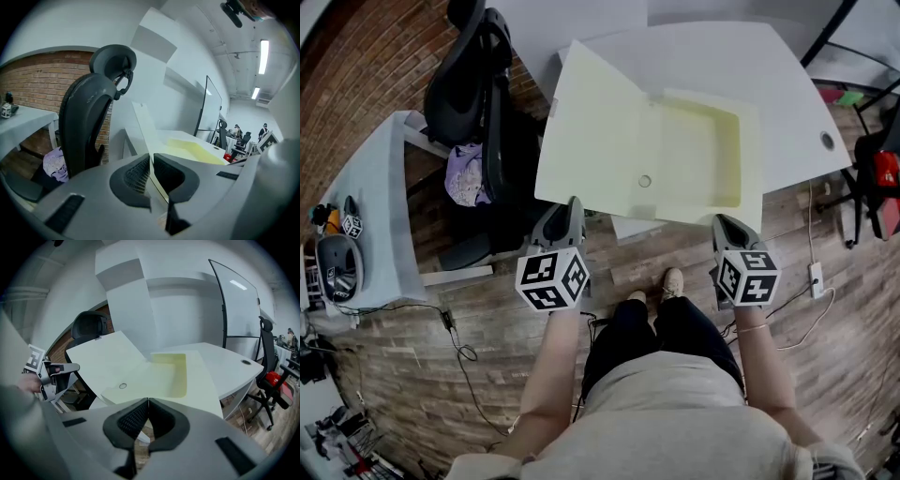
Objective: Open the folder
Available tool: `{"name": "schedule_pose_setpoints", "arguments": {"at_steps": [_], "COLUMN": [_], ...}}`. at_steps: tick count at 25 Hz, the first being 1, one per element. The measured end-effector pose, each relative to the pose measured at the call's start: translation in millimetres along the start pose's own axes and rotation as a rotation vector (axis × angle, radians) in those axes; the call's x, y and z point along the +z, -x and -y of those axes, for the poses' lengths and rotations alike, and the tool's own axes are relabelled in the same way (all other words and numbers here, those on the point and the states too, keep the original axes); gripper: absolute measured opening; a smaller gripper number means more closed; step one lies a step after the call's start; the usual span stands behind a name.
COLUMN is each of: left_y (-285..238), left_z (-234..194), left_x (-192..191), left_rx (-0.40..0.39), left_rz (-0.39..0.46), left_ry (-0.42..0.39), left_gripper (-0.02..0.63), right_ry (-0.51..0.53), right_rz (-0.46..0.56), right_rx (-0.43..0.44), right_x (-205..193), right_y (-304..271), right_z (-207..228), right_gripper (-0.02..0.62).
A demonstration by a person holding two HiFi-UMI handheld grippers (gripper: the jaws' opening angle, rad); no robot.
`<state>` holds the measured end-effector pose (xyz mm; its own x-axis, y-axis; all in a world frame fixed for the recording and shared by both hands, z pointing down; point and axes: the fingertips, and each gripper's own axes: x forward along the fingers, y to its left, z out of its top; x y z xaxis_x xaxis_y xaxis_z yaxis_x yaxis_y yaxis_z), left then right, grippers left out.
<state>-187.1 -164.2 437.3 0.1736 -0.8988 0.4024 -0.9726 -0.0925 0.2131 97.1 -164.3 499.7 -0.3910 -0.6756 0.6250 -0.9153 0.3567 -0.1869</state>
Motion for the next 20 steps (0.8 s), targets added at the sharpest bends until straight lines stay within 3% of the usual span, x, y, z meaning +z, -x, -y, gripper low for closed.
{"name": "schedule_pose_setpoints", "arguments": {"at_steps": [20], "left_y": [-17], "left_z": [-46], "left_x": [-34], "left_rx": [0.095], "left_rz": [-0.026], "left_ry": [0.112], "left_gripper": [0.054], "right_ry": [0.002], "right_rz": [-0.021], "right_rx": [0.012], "right_x": [1], "right_y": [0], "right_z": [1], "right_gripper": [0.021]}}
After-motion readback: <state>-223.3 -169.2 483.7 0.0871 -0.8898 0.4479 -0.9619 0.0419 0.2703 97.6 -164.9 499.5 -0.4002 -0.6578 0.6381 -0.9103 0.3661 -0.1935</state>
